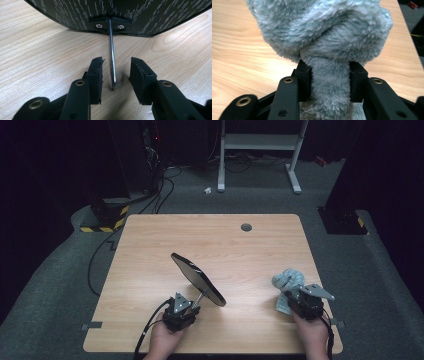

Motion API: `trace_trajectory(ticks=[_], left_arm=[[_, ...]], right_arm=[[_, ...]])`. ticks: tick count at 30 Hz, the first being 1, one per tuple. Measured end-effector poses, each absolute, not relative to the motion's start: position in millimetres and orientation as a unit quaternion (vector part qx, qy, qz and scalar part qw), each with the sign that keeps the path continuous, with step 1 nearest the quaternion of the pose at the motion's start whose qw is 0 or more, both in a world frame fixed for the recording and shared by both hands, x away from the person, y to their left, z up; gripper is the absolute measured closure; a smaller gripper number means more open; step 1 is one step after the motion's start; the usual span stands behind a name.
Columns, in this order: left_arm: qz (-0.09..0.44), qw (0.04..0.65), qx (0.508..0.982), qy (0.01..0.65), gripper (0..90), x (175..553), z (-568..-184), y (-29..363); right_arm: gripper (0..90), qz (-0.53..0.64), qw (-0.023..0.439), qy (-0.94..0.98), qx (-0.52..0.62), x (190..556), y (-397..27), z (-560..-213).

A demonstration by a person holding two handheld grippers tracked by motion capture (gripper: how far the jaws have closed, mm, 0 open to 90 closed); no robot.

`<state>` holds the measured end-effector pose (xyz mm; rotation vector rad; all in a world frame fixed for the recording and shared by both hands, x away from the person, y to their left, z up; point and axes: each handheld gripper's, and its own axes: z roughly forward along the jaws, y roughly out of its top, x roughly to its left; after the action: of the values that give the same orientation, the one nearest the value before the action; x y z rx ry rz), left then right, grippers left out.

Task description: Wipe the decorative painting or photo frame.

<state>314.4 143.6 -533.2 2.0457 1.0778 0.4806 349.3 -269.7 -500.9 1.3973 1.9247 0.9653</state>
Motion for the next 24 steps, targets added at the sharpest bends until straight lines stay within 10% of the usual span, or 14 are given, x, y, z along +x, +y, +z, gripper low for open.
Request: trace_trajectory(ticks=[24], left_arm=[[0.197, 0.372, 0.801, 0.426, 50.3, 311, -533, 143]], right_arm=[[29.1, 0.390, 0.290, 0.723, 0.491, 339, -253, -482]])
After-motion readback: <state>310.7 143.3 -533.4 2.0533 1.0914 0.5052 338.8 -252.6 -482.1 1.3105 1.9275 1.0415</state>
